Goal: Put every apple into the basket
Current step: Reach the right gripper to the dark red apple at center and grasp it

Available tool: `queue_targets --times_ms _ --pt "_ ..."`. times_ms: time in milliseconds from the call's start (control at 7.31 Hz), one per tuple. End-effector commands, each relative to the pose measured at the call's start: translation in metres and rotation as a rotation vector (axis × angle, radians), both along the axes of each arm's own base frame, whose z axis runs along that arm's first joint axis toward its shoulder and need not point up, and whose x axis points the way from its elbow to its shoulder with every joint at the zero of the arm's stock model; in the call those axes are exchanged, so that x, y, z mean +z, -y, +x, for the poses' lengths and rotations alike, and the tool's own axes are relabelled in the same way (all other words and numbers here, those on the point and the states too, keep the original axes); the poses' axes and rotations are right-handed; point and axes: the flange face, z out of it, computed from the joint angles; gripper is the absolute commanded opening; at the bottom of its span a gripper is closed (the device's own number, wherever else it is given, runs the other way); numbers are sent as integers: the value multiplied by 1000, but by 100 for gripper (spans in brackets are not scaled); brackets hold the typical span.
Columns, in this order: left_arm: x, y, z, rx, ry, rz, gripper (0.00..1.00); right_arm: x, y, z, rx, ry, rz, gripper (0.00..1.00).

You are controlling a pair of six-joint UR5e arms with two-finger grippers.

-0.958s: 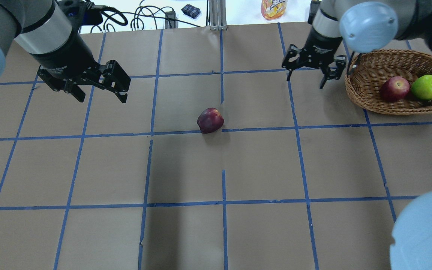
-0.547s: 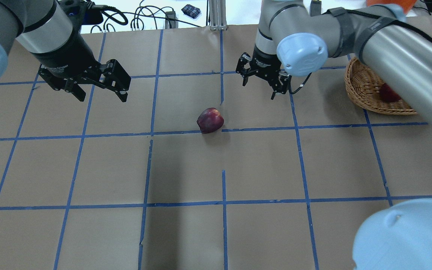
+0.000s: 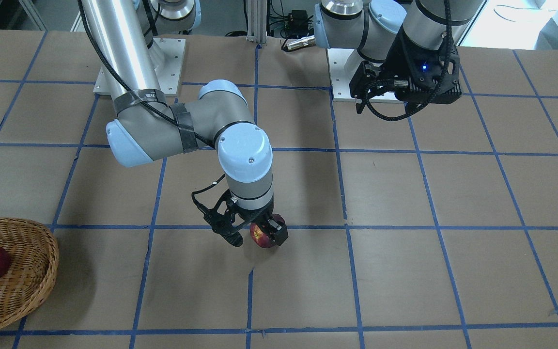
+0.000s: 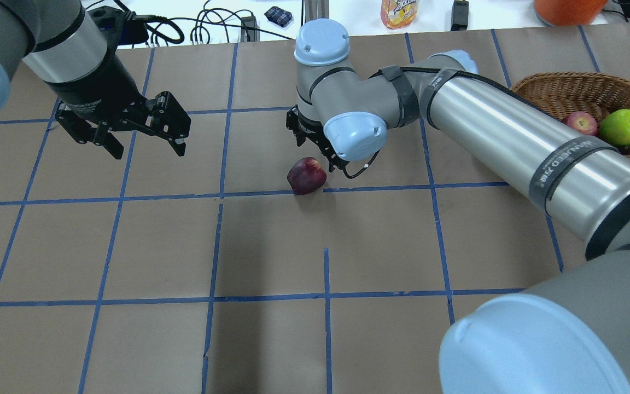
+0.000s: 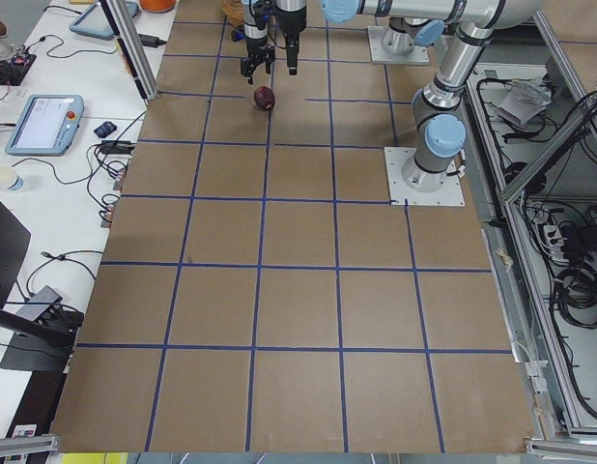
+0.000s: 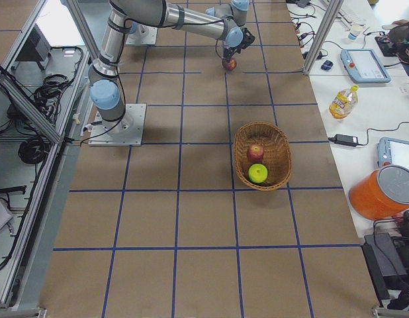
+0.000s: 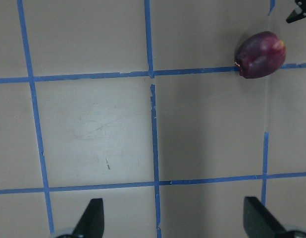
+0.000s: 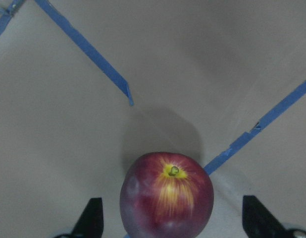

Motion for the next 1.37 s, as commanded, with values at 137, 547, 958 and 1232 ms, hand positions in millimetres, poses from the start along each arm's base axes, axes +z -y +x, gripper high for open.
queue_targets --times_ms 137,547,958,1232 --pt "-2 1 0 17 0 6 100 -28 -3 10 -32 -15 34 100" --pt "2 3 1 12 -2 -3 100 -44 -2 10 -31 -25 57 100" --pt "5 4 2 12 -4 -9 100 -54 -1 12 -14 -22 69 13" --pt "6 5 2 12 -6 -14 100 -39 8 6 44 -18 41 0"
